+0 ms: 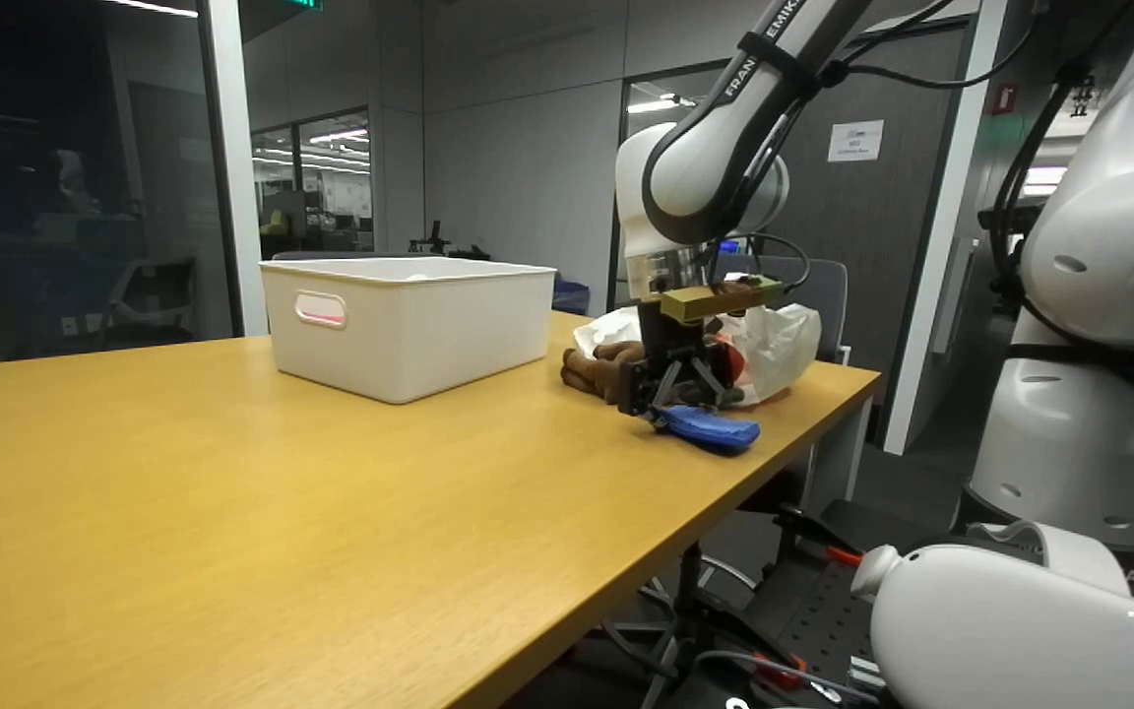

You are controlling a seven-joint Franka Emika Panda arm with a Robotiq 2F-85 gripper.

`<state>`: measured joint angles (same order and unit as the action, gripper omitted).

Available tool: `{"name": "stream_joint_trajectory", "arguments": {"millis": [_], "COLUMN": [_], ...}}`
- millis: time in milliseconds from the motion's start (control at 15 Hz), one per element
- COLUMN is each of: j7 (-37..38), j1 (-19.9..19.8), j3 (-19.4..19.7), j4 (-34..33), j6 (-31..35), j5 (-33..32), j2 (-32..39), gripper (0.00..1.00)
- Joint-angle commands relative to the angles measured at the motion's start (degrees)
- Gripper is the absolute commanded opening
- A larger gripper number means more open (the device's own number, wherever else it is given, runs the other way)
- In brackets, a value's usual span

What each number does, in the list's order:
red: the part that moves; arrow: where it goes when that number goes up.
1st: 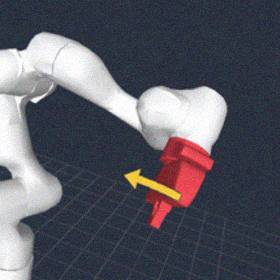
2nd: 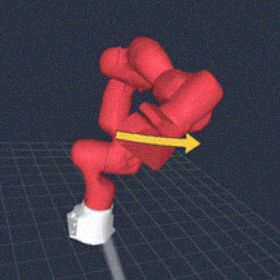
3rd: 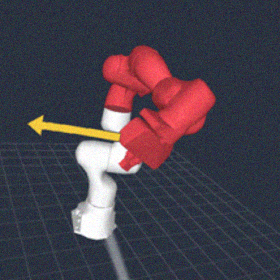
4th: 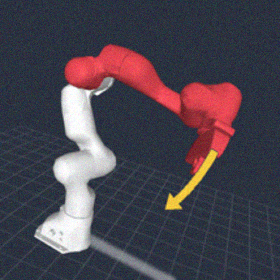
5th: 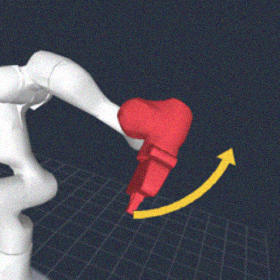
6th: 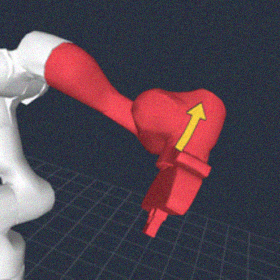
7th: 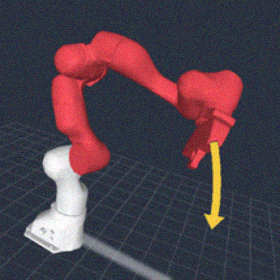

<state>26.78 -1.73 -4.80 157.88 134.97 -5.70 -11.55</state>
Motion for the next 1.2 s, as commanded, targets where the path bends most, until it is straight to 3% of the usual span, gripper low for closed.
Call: {"name": "stream_joint_trajectory", "arguments": {"millis": [0,200,400,467,533,667,933,1133], "j7": [-1.2,-0.7,-0.9,-0.8,-0.7,1.0,6.9,10.8], "j1": [0.2,0.7,1.5,1.8,2.0,1.7,-1.5,-5.0], "j3": [0.1,-1.1,-2.6,-3.3,-4.0,-6.0,-10.2,-12.5], "j4": [0.0,-0.1,-0.3,-0.3,-0.4,-0.7,-0.5,-1.5], "j6": [1.2,-1.3,-3.8,-4.7,-5.6,-6.9,-7.2,-6.4], "j5": [0.1,-1.3,-2.6,-3.1,-3.5,-6.5,-17.7,-27.5], "j2": [-0.2,-3.9,-7.9,-9.4,-10.7,-14.1,-20.1,-20.5], "gripper": [0.49,0.31,0.05,0.02,0.05,0.00,0.02,0.02]}}
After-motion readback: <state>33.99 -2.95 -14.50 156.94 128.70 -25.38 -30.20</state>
